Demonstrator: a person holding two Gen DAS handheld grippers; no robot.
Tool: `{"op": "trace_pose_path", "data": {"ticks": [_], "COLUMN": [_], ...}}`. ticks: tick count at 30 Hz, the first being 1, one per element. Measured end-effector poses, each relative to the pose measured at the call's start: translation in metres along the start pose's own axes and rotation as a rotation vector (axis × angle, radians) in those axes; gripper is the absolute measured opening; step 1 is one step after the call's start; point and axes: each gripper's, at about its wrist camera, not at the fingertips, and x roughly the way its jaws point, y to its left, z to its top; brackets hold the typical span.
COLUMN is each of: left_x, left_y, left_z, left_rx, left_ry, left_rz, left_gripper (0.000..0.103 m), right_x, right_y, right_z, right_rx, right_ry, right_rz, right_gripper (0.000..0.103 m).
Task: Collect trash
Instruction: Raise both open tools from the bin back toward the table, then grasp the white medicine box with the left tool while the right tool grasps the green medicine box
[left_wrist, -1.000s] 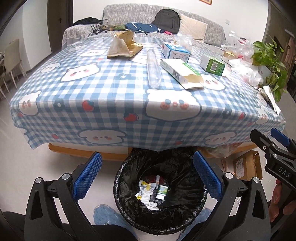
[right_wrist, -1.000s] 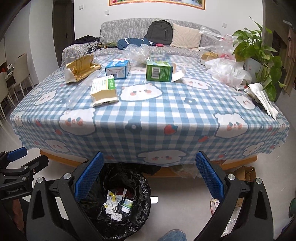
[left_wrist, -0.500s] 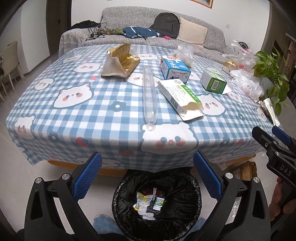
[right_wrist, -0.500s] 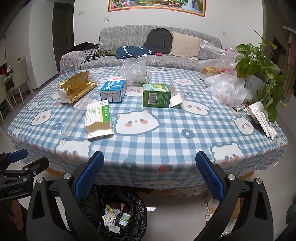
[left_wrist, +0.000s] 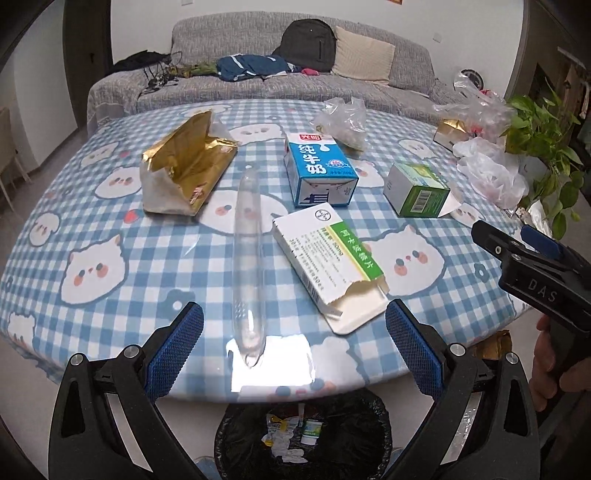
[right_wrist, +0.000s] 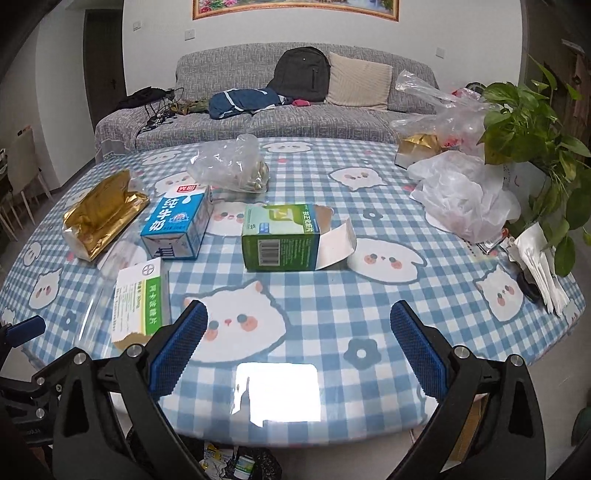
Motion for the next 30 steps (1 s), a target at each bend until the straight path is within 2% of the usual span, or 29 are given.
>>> {"op": "trace_pose_path", "data": {"ticks": [11,19,26,30], "left_x": [0.055,0.078,0.096,0.097], "left_y": [-0.015,-0.035,-0.042,-0.046], "left_z": [0.036,0.045,0.044,0.043], "left_rx": [-0.005,0.03,0.028,0.033], "left_ry": [0.092,0.107,0.145,0.143], "left_rz": [0.049,0.081,0.079,0.072], "left_gripper": [0.096,0.095,0.081,0.07], "right_x": [0.059,0.093,0.103,0.107], "right_y": [0.003,0.01,0.012,0.013], "right_z": [0.051,0.062,0.062,0.06], "right_rx": [-0.007,-0.011,0.004,0.0], "right_ry": [0.02,0.059,0.07,0.082], "right_rz": [-0.011,0.004,0.006,0.003], "right_gripper": [0.095,0.095,0.095,0.087]}}
